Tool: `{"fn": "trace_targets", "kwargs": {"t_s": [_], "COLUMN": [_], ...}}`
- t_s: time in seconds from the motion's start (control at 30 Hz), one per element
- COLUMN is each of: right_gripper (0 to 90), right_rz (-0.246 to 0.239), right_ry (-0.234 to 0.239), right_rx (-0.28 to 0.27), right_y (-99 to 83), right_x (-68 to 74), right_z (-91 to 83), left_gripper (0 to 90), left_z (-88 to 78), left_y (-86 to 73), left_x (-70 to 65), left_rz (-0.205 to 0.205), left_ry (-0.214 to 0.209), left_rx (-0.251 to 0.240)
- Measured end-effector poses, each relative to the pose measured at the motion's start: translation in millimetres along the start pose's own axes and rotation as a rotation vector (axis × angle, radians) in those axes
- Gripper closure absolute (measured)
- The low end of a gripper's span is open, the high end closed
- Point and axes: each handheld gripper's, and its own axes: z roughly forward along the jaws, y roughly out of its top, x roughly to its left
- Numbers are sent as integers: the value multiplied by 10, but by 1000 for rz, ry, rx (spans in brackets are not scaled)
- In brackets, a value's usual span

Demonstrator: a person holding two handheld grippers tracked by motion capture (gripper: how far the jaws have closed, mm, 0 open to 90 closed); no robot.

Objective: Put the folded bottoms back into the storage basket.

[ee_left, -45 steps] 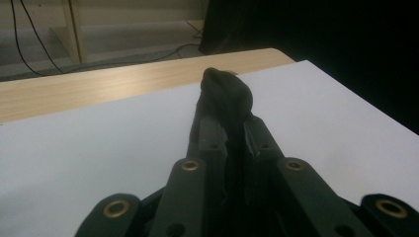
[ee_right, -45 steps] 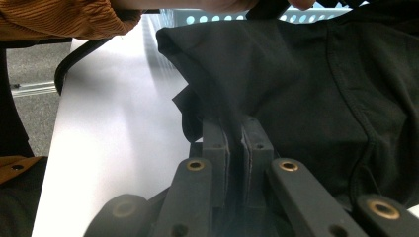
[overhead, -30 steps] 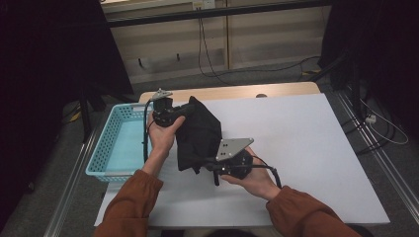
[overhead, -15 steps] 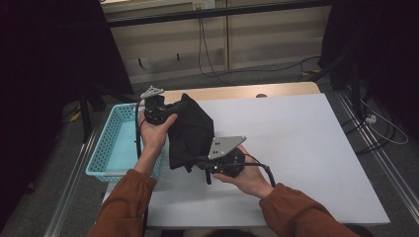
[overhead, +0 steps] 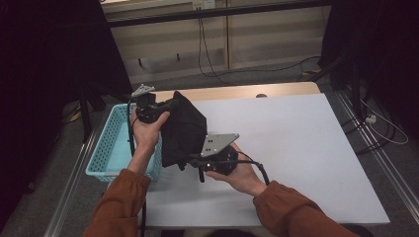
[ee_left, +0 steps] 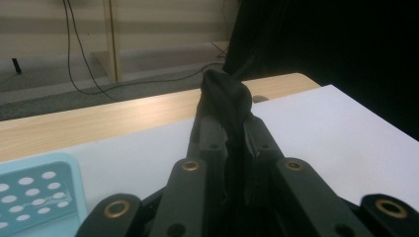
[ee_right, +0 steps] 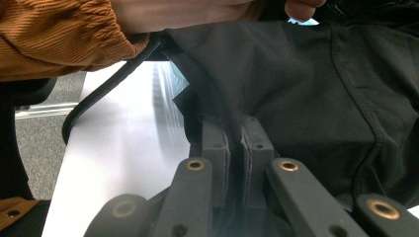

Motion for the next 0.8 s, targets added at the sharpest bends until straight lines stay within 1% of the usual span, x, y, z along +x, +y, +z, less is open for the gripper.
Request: {"fn": "trace_targets", "kwargs": {"t_s": [0.2, 0.43, 0.57, 0.8], "right_gripper": [844, 844, 844, 844], "right_rz": [-7, -7, -6, -5], "right_ry": [7, 13, 16, 29], "right_rx": [-11, -18, -29, -44], "right_y": [66, 112, 145, 233], "right_x": [2, 8, 18, 23], "right_z": [62, 135, 173, 277], "left_gripper": [813, 813, 813, 814], "left_z": [-60, -169, -225, -304], "left_y": [38, 46, 53, 97], "left_x": [45, 130, 188, 252], "left_rz": [7, -1, -14, -14], "left_ry": [14, 35, 46, 63], "left_rx": [-2, 2, -12, -20]}}
